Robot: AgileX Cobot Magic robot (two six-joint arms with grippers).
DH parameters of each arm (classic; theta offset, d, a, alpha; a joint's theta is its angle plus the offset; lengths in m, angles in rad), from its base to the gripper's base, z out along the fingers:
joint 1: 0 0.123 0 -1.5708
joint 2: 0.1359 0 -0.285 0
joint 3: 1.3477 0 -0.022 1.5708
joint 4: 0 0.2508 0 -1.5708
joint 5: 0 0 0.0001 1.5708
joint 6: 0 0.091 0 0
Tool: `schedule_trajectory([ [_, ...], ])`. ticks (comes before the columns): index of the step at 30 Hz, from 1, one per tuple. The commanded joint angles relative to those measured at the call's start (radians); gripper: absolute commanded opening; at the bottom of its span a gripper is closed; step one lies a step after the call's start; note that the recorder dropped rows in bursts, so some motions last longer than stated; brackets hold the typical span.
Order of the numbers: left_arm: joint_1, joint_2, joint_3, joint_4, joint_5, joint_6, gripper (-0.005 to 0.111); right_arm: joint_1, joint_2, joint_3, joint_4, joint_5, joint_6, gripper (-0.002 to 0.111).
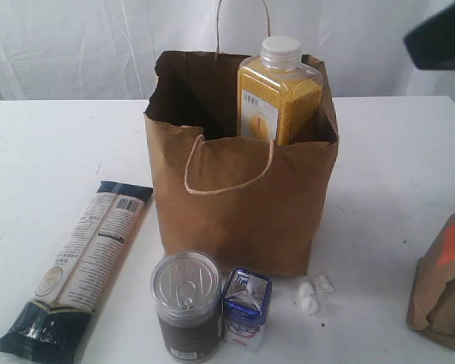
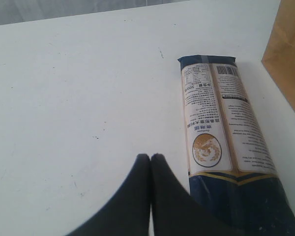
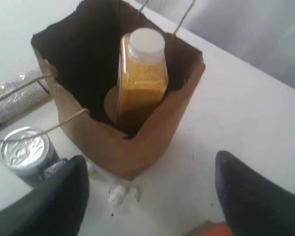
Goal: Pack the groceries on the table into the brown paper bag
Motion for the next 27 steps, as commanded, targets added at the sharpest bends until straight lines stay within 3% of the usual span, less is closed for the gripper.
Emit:
schedule_trajectory([
  [1, 0.002, -0.005, 0.004, -0.008, 0.004, 0.000, 0.000, -0.003, -0.088, -0.003, -0.007, 0.085, 0.029, 0.067],
  [10, 0.002, -0.005, 0.004, -0.008, 0.004, 0.000, 0.000, -0.003, -0.251, 0.154, 0.002, 0.085, 0.066, 0.067],
  [17, 0.002, -0.005, 0.004, -0.008, 0.004, 0.000, 0.000, -0.003, -0.242, 0.342, 0.151, 0.080, 0.066, 0.067],
  [27, 0.002, -0.005, 0.004, -0.008, 0.004, 0.000, 0.000, 0.000, -0.071, 0.530, 0.429, -0.200, -0.153, 0.067],
])
